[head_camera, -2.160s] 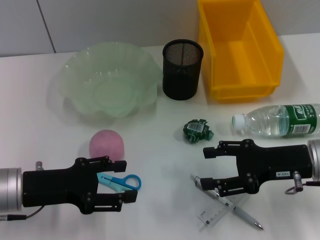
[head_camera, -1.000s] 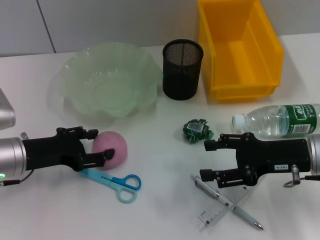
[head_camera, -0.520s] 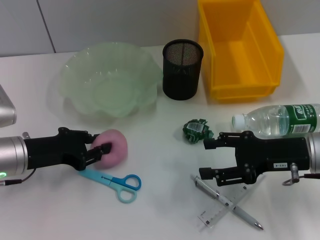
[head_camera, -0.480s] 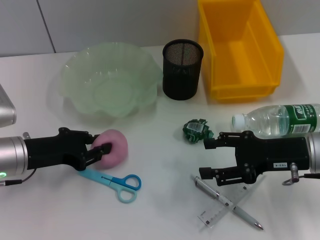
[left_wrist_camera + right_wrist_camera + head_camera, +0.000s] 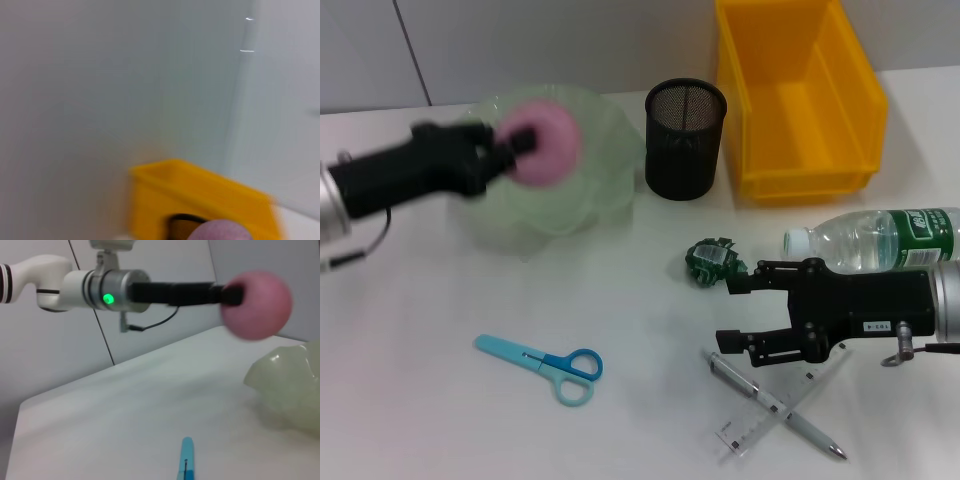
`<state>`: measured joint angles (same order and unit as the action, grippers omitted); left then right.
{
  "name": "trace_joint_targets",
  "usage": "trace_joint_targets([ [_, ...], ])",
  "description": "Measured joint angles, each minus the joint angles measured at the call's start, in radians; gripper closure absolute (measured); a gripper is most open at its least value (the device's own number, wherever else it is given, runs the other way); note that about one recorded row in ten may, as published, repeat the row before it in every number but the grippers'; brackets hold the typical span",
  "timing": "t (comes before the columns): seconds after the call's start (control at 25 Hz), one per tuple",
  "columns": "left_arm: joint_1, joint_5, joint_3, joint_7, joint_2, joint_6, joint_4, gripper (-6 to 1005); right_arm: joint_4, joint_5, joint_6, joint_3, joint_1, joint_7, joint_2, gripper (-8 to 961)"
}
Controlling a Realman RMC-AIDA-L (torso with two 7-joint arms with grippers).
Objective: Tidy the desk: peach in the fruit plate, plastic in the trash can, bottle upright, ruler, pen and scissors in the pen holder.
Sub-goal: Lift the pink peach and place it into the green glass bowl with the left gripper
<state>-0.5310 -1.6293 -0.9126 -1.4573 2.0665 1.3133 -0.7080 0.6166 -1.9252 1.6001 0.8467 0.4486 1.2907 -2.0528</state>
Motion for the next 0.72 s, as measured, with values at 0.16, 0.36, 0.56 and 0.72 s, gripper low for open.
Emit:
trace_joint_targets([
  [0.16, -0.059, 0.014, -0.007, 0.003, 0.001, -0.221, 0.072, 812, 0.000, 0.000, -0.003, 0.000, 0.002, -0.002, -0.006, 137],
  [0.36, -0.125, -0.016, -0.045, 0.014, 0.001, -0.388, 0.156, 832, 0.001, 0.000, -0.003, 0.000, 0.004, -0.001, -0.008, 137],
  [0.56, -0.132, -0.021, -0.060, 0.015, 0.003, -0.417, 0.164, 840, 0.001, 0.000, -0.003, 0.000, 0.004, 0.000, -0.009, 138],
  [0.72, -0.138, -0.017, -0.078, 0.006, 0.004, -0.453, 0.173, 651, 0.002, 0.000, -0.003, 0.000, 0.003, 0.000, -0.009, 138],
])
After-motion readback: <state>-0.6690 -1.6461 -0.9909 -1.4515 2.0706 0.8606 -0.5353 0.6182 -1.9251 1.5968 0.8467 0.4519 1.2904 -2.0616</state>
